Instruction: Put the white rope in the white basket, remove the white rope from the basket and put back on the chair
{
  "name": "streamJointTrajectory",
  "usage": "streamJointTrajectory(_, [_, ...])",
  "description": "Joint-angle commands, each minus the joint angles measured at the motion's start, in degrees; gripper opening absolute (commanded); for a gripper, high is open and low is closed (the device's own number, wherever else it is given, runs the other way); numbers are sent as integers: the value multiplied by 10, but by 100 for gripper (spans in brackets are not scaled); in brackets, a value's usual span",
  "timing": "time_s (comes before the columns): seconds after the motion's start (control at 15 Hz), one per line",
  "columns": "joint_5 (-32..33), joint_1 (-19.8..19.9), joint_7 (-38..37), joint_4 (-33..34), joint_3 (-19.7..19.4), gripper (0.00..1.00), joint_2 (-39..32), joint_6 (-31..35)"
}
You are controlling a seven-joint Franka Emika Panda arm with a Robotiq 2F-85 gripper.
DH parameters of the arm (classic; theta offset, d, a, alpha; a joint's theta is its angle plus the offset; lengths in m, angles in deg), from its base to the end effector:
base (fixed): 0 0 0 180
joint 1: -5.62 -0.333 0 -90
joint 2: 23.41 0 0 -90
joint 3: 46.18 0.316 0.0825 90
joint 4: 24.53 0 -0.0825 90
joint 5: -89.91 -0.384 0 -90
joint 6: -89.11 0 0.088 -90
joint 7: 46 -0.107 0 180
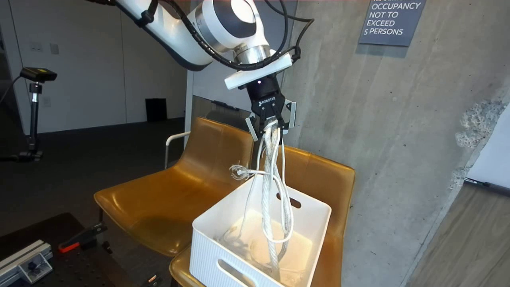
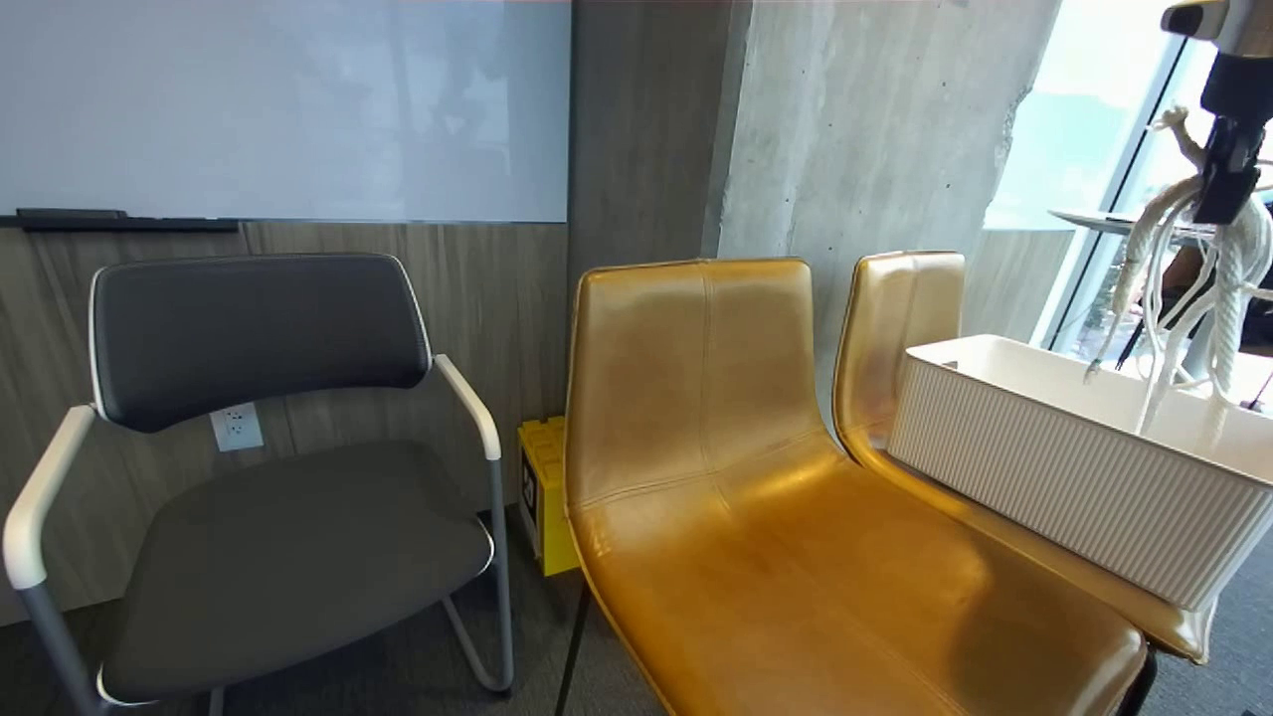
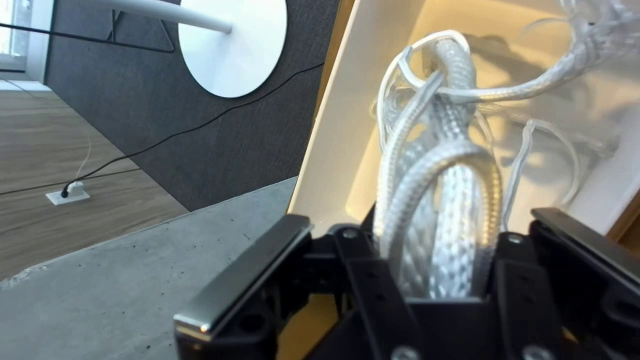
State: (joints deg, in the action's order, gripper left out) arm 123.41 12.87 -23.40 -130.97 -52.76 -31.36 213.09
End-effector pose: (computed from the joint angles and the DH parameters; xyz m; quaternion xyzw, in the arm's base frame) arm 0.5940 -0.1658 0.4671 0.9385 0.2140 -0.0055 0.2710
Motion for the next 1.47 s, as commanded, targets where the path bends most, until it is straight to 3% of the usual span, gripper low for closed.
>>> streamJointTrajectory(0.0, [-9, 3, -9, -33, -3, 0, 12, 29])
streamJointTrajectory(0.33, [-18, 8, -11, -45, -7, 0, 14, 50])
streamJointTrajectory(0.4, [-21, 8, -14, -46, -8, 25, 13, 54])
streamJointTrajectory(0.6, [-36, 7, -13, -45, -7, 39, 16, 61])
streamJointTrajectory(1.13, [-56, 9, -8, -57, -9, 98, 20, 100])
streamJointTrajectory(1.4, [-54, 17, -12, -84, -15, 100, 1, 163])
